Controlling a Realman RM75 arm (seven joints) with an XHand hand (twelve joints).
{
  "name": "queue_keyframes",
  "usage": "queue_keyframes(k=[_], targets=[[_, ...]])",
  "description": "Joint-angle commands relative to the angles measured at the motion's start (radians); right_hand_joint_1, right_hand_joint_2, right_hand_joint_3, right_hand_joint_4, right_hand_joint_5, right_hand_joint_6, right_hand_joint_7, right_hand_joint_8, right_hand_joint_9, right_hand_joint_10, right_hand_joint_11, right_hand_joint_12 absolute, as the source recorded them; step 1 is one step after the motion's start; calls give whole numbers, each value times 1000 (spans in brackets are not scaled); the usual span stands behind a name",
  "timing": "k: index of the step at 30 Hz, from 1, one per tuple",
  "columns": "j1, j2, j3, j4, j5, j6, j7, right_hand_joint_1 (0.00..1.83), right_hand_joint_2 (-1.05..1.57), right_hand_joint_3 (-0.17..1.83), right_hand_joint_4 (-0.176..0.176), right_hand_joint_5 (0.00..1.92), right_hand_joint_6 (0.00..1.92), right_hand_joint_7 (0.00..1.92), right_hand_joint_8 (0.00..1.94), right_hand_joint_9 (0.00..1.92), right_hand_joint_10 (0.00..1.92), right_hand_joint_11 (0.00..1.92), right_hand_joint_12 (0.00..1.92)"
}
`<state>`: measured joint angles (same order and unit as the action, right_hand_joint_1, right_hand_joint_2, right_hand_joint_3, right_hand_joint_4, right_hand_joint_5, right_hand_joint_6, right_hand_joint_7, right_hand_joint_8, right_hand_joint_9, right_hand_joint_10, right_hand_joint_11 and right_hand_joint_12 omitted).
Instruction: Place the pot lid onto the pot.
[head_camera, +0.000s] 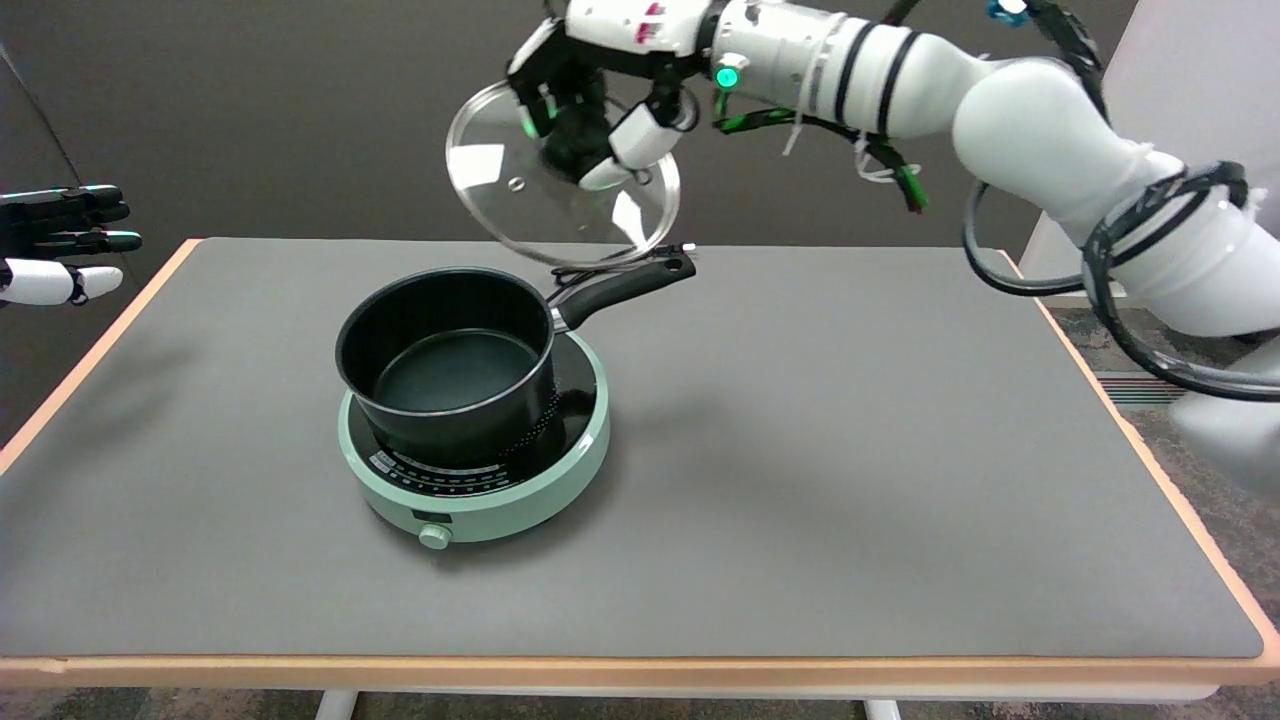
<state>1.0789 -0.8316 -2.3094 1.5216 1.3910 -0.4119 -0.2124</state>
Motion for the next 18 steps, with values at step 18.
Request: queue_keyframes(k=[18], targets=[[223, -270, -284, -214, 185, -105, -58, 1370, 826, 621, 176, 749, 1125, 945, 1240, 873, 1216, 685, 1115]])
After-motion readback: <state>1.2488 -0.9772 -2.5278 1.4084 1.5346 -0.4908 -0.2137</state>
